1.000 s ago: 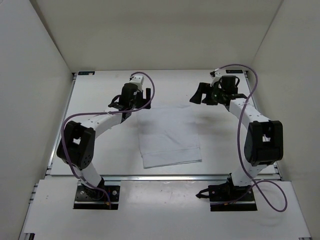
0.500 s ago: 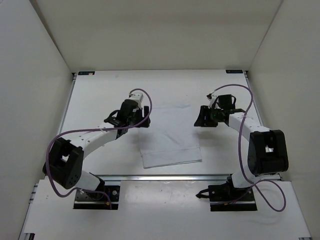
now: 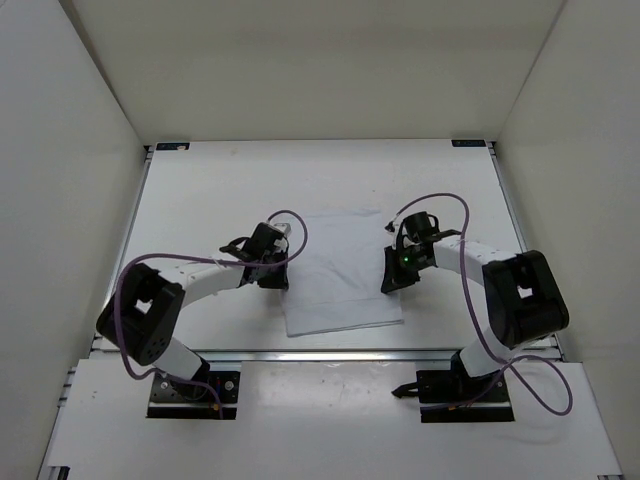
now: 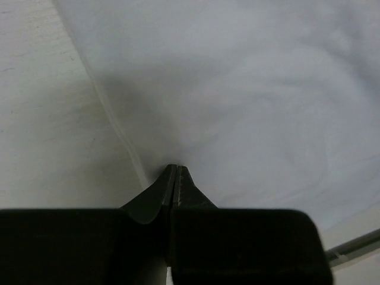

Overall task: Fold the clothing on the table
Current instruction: Flatten the skirt out

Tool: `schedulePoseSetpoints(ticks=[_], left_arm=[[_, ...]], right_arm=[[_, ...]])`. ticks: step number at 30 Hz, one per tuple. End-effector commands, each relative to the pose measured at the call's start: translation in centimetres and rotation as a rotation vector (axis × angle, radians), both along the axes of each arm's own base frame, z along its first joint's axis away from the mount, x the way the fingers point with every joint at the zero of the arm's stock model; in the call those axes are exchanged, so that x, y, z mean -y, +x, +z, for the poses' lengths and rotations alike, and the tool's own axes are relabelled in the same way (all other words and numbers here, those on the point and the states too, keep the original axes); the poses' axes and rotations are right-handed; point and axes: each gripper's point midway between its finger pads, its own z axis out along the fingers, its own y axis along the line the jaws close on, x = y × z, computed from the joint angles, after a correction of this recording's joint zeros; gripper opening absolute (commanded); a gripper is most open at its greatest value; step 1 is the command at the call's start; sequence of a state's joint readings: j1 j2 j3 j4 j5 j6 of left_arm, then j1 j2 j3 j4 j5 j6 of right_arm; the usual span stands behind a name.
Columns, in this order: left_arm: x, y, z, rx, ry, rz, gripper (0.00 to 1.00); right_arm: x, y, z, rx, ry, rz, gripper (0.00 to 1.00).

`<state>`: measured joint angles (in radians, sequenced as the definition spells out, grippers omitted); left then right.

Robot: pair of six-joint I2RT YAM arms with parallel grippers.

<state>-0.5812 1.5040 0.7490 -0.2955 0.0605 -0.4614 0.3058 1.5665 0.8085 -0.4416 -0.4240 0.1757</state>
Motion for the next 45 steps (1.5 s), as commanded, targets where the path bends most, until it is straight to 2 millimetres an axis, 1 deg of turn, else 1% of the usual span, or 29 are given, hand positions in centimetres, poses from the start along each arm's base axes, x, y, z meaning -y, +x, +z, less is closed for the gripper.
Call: schedulePoseSetpoints(ticks=[1,3,8,10,11,12,13,14,15,16,17,18,19,20,22,23,24,25,26,27,28,30,32,33,36,40,41,44,45], left_arm=[[-0.3,0.9,-0.5,-0.027,0.047,0.004,0.07],[-0.9,2.2,-0.6,-0.025,0.075,0.024,0.05],[-2.5,4.8,-0.6,-0.015,0.152,0.06,0.0],[-2.5,6.5,0.1,0.004,0.149,0.055,0.0],[-2.5,6.4,-0.1,-0.008,0.155,0.048,0.0],[-2.0,7.2,0.6,0.004,0.136,0.039,0.02],[-1.6,8.1,1.6,0.024,0.123,0.033,0.06],[-1.1,7.8,1.9,0.008,0.097,0.011,0.1],[-0.3,8.6,3.5,0.034,0.055,-0.006,0.26],[0.1,9.4,5.1,0.062,0.029,-0.011,0.43],[0.7,10.5,7.1,0.105,-0.009,-0.016,0.54],[0.5,11.1,8.1,0.13,-0.025,-0.008,0.57],[0.6,12.5,10.1,0.191,-0.046,-0.001,0.64],[0.7,13.6,11.5,0.243,-0.069,0.008,0.68],[0.3,15.8,12.7,0.317,-0.116,0.014,0.76],[0.2,17.1,12.5,0.331,-0.137,0.007,0.77],[0.6,17.9,11.8,0.322,-0.148,-0.002,0.76],[0.4,18.9,12.2,0.328,-0.157,0.016,0.76],[0.2,19.9,11.8,0.326,-0.15,0.021,0.76],[0.3,20.7,11.0,0.321,-0.149,0.019,0.75],[0.2,21.0,10.7,0.317,-0.152,0.028,0.75],[0.3,21.6,8.5,0.288,-0.145,0.03,0.75],[-0.5,22.1,7.2,0.27,-0.138,0.055,0.77],[-0.1,22.1,6.7,0.264,-0.149,0.047,0.77],[-1.1,22.8,5.2,0.242,-0.156,0.075,0.76],[-1.5,23.1,3.5,0.216,-0.163,0.101,0.75],[-1.4,23.5,3.8,0.223,-0.173,0.1,0.74],[-1.3,23.6,2.4,0.198,-0.154,0.106,0.74],[-1.1,23.8,2.4,0.198,-0.163,0.115,0.74]], right_arm=[[-0.6,0.1,-0.8,-0.019,-0.039,0.027,0.0],[-0.9,0.2,-1.0,-0.015,-0.051,0.033,0.0],[-1.9,2.1,0.1,0.039,0.001,-0.012,0.0],[-1.8,3.1,0.7,0.057,0.006,-0.041,0.01],[-1.6,3.5,0.7,0.061,0.008,-0.047,0.01],[-1.5,4.7,1.4,0.081,0.023,-0.057,0.02],[-1.6,5.6,2.2,0.091,0.04,-0.056,0.06],[-1.2,6.5,2.9,0.094,0.046,-0.075,0.12],[-0.7,8.4,3.9,0.121,0.064,-0.093,0.16],[-0.6,10.0,5.9,0.167,0.079,-0.096,0.25],[0.0,11.9,7.4,0.212,0.086,-0.116,0.35],[0.9,13.0,8.0,0.233,0.084,-0.128,0.39],[1.8,15.0,9.4,0.291,0.087,-0.149,0.5],[2.2,16.5,10.6,0.341,0.09,-0.157,0.57],[3.8,18.7,10.6,0.387,0.079,-0.182,0.61],[4.3,19.7,11.3,0.421,0.083,-0.185,0.61],[4.6,20.2,10.0,0.397,0.084,-0.183,0.58],[5.3,21.1,9.6,0.389,0.082,-0.197,0.57],[5.4,21.7,8.6,0.362,0.082,-0.197,0.55],[5.7,22.2,8.9,0.361,0.074,-0.191,0.52],[5.6,22.4,7.4,0.326,0.066,-0.186,0.51],[4.9,22.3,6.4,0.285,0.062,-0.158,0.55],[3.8,22.0,4.8,0.265,0.062,-0.101,0.57],[3.7,22.2,5.0,0.279,0.061,-0.1,0.59],[2.8,22.1,4.2,0.255,0.066,-0.091,0.6],[1.8,22.1,3.5,0.247,0.06,-0.08,0.6],[2.0,22.2,3.1,0.247,0.05,-0.083,0.6],[1.9,22.6,2.3,0.228,0.046,-0.095,0.6],[2.1,22.7,2.2,0.222,0.039,-0.1,0.59]])
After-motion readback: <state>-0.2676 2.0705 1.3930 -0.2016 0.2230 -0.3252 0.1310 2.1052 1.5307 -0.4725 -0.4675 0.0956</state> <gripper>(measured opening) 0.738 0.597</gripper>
